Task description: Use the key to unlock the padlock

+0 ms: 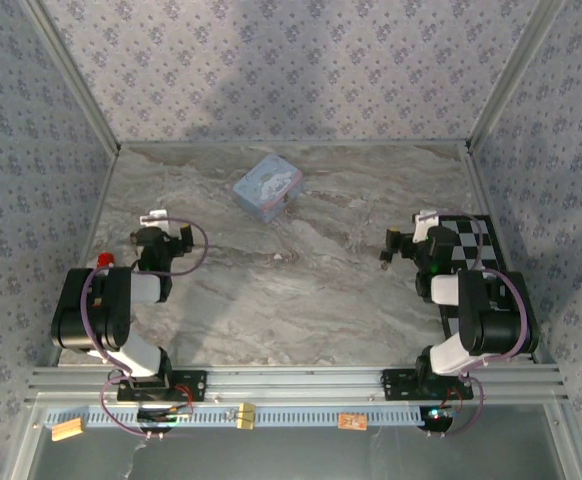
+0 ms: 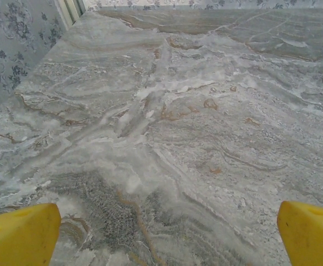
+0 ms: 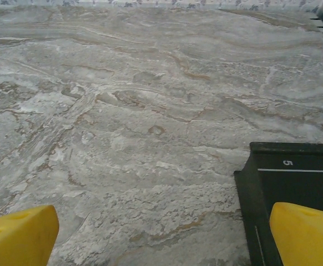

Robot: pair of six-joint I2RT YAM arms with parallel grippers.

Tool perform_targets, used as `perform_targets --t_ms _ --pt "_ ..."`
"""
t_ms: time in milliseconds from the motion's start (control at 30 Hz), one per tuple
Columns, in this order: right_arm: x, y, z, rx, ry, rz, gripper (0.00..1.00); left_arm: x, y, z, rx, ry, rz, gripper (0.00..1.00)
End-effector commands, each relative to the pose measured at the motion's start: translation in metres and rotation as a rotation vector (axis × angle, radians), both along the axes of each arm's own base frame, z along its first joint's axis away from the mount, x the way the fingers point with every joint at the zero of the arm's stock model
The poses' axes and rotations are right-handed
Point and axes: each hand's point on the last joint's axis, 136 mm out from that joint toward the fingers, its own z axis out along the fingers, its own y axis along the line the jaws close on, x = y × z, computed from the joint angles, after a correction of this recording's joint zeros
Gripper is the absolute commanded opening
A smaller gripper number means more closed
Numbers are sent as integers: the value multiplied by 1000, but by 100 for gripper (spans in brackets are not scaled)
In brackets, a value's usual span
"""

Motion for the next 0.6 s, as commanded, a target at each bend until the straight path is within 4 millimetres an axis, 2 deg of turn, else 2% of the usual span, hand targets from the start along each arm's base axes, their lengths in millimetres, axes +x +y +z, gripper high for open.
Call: perform_targets --t_ms 0,567 --pt "5 -6 3 4 -9 -40 99 4 -4 8 -26 -22 -18 100" --pt "5 -6 3 9 -7 -39 99 5 -4 8 -26 -23 -19 100"
